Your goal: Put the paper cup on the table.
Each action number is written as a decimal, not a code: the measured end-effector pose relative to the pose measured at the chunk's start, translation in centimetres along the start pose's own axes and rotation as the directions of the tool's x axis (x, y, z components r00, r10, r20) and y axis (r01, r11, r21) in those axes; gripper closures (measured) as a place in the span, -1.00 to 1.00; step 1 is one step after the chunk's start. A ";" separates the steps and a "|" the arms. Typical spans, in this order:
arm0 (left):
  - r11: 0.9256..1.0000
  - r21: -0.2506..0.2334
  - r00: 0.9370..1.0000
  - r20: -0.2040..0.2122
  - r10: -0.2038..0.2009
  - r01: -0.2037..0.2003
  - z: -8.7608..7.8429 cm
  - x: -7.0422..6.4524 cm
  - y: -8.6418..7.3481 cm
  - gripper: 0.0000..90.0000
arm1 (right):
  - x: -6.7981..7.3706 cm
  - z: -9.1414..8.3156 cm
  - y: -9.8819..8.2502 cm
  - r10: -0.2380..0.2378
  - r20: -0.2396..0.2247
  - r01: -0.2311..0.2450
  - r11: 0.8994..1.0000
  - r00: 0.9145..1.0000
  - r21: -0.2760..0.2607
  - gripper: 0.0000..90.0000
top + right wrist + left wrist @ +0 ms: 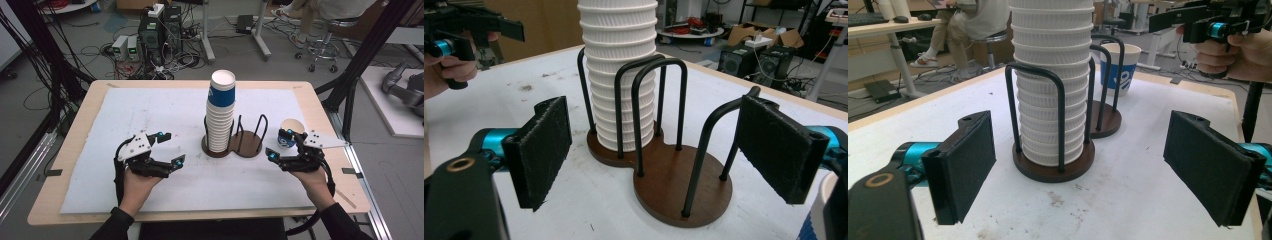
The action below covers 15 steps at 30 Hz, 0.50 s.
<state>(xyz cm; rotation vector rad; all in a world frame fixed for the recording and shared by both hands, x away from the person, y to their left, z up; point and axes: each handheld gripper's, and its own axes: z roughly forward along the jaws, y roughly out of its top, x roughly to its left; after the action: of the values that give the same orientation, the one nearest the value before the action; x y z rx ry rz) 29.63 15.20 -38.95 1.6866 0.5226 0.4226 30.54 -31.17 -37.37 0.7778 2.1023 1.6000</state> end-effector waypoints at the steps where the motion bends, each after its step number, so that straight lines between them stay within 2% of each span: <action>1: 1.000 0.001 1.000 -0.001 0.002 -0.002 0.0 0.0 0.0 -0.71 | 0.0 0.1 0.0 0.000 -0.001 0.000 1.000 1.000 0.003 -0.65; 15: 1.000 0.017 1.000 -0.007 0.007 -0.007 0.1 0.0 -0.1 -0.71 | -0.2 0.4 -0.3 -0.002 -0.003 0.002 1.000 1.000 0.013 -0.65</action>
<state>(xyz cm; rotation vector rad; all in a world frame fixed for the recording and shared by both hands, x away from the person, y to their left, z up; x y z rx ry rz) 29.64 15.14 -39.04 1.7042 0.5269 0.4302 30.85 -31.04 -37.73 0.7775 2.1171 1.5885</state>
